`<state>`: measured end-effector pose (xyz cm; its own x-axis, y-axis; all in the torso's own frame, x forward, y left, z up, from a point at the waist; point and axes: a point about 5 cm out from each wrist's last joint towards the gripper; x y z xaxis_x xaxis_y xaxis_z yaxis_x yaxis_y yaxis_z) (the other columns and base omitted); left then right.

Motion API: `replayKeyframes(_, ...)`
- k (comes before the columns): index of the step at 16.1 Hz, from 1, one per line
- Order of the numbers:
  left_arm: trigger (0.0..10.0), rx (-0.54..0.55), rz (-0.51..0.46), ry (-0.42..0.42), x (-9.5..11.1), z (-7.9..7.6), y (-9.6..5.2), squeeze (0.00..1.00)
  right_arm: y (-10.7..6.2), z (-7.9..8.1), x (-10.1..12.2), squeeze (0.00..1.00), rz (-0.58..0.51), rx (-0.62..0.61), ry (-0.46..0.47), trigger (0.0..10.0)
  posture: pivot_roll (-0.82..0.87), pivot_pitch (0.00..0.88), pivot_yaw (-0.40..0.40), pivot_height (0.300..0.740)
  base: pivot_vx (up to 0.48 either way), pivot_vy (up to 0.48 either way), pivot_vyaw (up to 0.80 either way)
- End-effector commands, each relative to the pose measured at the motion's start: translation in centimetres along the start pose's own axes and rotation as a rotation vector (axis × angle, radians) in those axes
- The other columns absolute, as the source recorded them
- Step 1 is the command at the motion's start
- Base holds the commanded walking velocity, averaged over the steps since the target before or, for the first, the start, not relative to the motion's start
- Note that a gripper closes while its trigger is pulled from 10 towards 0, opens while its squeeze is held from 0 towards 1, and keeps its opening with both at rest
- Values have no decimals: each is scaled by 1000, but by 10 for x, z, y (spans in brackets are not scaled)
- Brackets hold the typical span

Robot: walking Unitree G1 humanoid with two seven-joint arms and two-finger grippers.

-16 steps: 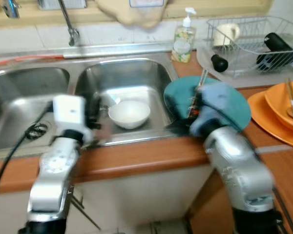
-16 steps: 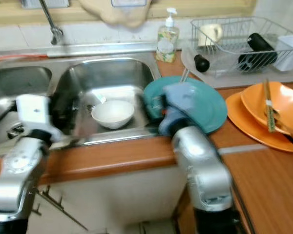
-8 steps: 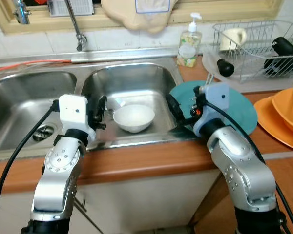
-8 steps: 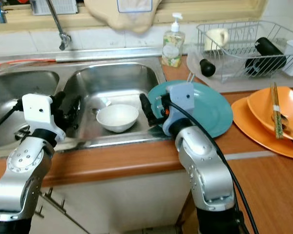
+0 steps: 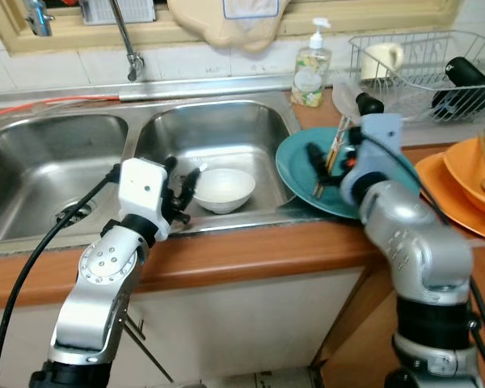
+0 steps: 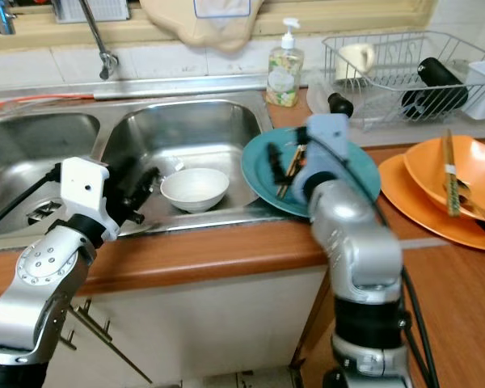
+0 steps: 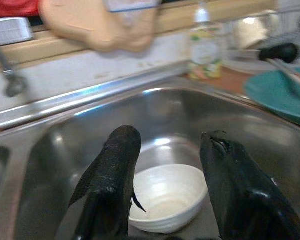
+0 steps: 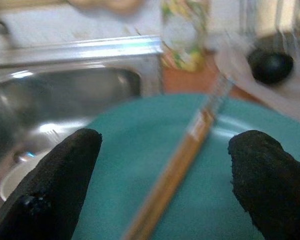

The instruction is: Kitchen organization

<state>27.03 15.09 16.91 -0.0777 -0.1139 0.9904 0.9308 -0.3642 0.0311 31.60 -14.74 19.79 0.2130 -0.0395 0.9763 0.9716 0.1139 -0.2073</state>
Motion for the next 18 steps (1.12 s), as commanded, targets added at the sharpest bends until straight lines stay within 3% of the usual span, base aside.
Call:
replayKeyframes(1,10000,-66,4,0,3,-4,3,0,3,-2,-1,0,48,-9,22,10000,-6,0,64,740,0,0,0)
replayKeyframes(6,10000,-341,55,19,4,-15,-9,0,22,-7,1,0,176,26,102,10000,-7,0,62,740,0,0,0)
replayKeyframes(8,10000,-405,65,26,5,-15,-12,0,28,-4,4,0,195,69,134,4235,-5,0,60,740,0,0,0)
replayKeyframes(10,10000,-447,76,38,7,-15,-13,0,35,-5,4,0,222,63,167,0,-2,0,58,740,0,0,0)
replayKeyframes(18,10000,-468,88,52,9,-15,-15,0,45,-11,-7,0,322,32,238,0,7,0,46,740,0,0,0)
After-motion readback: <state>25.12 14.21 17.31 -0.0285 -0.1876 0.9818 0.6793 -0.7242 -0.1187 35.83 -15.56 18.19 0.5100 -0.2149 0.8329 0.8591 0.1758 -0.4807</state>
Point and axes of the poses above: a point about 5 cm out from each wrist's last joint towards the gripper, its own y axis pointing out of the wrist towards the gripper, its own x axis along the axis of the wrist's last joint, z = x × y, and after that the axes turned 1 degree about -y, right-handed
